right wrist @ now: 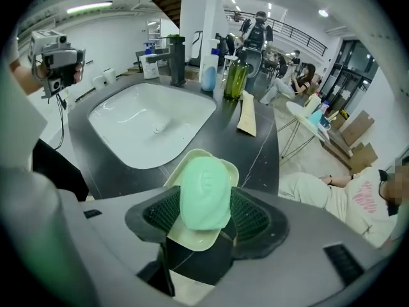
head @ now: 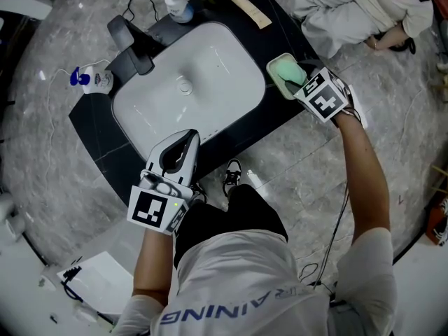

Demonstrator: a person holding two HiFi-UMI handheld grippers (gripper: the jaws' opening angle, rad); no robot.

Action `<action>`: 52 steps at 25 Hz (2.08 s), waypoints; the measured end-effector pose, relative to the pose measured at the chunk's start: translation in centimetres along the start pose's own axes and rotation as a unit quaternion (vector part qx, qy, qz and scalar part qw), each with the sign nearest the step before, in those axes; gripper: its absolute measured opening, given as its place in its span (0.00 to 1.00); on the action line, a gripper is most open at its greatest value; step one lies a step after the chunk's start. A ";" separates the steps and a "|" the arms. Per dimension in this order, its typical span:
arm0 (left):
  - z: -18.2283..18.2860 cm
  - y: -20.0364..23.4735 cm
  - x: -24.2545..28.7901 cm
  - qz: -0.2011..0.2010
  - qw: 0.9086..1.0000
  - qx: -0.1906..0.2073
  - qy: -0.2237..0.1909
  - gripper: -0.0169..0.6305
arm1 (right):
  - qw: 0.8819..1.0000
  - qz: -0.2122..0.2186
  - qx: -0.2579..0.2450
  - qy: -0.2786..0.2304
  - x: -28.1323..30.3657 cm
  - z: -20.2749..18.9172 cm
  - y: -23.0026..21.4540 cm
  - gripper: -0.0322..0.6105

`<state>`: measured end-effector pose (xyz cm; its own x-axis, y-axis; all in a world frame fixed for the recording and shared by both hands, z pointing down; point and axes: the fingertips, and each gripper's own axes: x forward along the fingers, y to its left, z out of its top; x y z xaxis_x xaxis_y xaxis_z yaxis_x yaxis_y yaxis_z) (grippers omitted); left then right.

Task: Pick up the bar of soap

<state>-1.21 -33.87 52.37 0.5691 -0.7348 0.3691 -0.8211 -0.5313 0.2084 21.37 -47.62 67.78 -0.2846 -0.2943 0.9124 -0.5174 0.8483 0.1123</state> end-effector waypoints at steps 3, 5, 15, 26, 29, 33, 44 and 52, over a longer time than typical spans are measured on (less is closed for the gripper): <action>0.5 0.0 0.0 -0.001 1.000 0.006 -0.002 0.03 | 1.000 -0.018 0.003 -0.019 -1.1 0.7 -0.5 0.44; 0.9 -0.2 -0.1 -0.004 1.000 0.010 -0.005 0.03 | 0.999 -0.034 0.005 -0.035 -2.0 1.2 -0.7 0.44; 2.5 -0.2 -1.9 -0.002 0.999 0.036 -0.014 0.03 | 0.986 -0.094 0.042 -0.130 -7.7 4.3 0.7 0.44; 5.0 0.4 -7.3 -0.004 0.998 0.040 -0.048 0.03 | 0.953 -0.166 0.080 -0.240 -16.5 8.9 5.9 0.44; 5.4 0.3 -9.0 -0.007 0.997 0.056 -0.053 0.03 | 0.944 -0.176 0.086 -0.265 -19.0 10.0 8.0 0.44; 6.0 0.3 -11.7 -0.011 0.995 0.072 -0.061 0.03 | 0.934 -0.196 0.087 -0.286 -22.2 11.1 10.8 0.44; 8.5 0.4 -19.9 -0.017 0.990 0.092 -0.102 0.03 | 0.893 -0.245 0.117 -0.358 -30.0 14.0 18.7 0.44; 10.6 1.9 -26.1 0.006 0.985 0.094 -0.141 0.03 | 0.865 -0.245 0.146 -0.412 -35.0 16.0 24.4 0.44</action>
<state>-17.18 -20.17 33.51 0.5704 -0.8154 0.0982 -0.8205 -0.5712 0.0233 5.77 -23.63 32.30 -0.3890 -0.9036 0.1793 -0.8869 0.4200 0.1923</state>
